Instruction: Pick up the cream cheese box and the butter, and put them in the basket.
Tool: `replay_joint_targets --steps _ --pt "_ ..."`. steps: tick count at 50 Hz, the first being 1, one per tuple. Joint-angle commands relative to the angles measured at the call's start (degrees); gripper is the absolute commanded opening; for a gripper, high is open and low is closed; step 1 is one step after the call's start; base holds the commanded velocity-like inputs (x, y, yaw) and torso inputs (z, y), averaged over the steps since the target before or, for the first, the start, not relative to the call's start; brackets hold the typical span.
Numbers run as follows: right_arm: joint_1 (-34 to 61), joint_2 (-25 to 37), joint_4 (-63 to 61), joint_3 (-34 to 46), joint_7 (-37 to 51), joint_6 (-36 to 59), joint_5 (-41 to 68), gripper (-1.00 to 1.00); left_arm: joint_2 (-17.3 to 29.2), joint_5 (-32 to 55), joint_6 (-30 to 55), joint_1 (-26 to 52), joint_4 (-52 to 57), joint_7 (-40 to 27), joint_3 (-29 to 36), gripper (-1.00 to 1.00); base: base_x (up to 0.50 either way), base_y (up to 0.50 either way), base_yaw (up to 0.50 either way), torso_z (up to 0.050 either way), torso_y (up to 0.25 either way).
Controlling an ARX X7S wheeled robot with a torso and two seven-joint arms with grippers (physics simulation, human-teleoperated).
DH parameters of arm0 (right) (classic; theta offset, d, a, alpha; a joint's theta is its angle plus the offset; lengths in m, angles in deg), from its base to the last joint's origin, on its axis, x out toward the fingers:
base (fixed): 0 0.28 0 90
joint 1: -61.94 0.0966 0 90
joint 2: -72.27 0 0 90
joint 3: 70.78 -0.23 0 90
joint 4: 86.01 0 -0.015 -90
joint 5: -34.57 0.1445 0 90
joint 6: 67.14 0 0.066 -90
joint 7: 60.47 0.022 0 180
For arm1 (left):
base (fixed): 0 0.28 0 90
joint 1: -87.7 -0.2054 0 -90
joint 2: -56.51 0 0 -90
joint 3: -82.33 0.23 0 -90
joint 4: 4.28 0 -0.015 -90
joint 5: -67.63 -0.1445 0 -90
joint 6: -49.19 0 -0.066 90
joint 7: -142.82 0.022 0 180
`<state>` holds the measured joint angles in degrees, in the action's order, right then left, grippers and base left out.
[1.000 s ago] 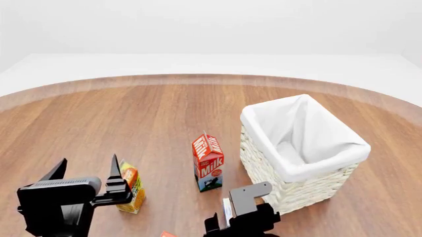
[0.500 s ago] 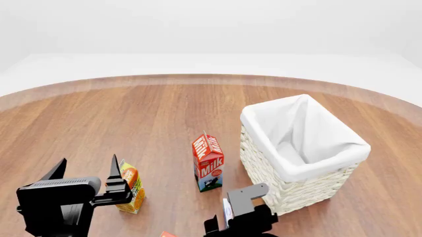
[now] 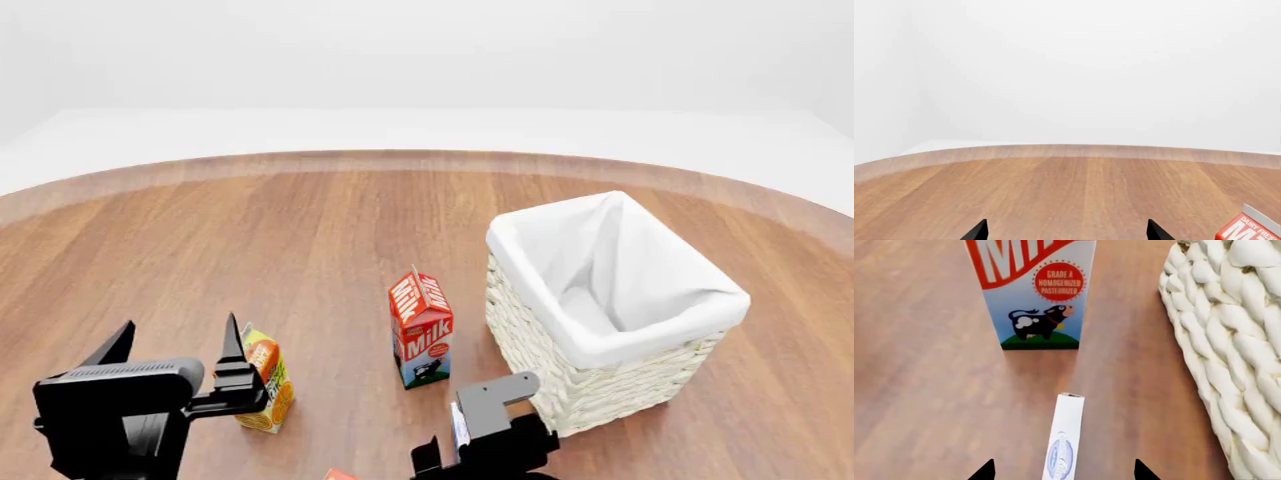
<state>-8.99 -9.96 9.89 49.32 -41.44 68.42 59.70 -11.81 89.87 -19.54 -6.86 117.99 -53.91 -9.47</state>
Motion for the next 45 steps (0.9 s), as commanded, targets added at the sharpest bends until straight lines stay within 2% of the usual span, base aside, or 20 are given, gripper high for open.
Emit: replay_joint_targets --steps 1,29,30,45 --pt "0.06 -0.18 2.03 0.52 -0.49 -0.66 0.79 1.00 0.17 0.18 -0.06 -0.08 0.06 -0.13 0.10 1.00 0.00 0.00 0.00 0.000 0.000" --pt "0.32 -0.21 4.42 1.02 -1.48 -1.62 2.33 1.00 0.56 0.54 -0.02 -0.08 0.30 -0.64 0.32 1.00 0.00 0.00 0.00 0.000 0.000" --pt "0.12 -0.08 3.83 0.84 -1.83 -0.97 3.08 -1.00 0.59 0.58 0.04 -0.10 0.39 -0.68 0.31 1.00 0.00 0.00 0.00 0.000 0.000" --pt "0.14 0.53 2.63 0.67 -1.07 -1.61 4.19 -1.00 0.72 0.72 -0.34 -0.08 0.11 -0.74 0.43 1.00 0.00 0.00 0.00 0.000 0.000"
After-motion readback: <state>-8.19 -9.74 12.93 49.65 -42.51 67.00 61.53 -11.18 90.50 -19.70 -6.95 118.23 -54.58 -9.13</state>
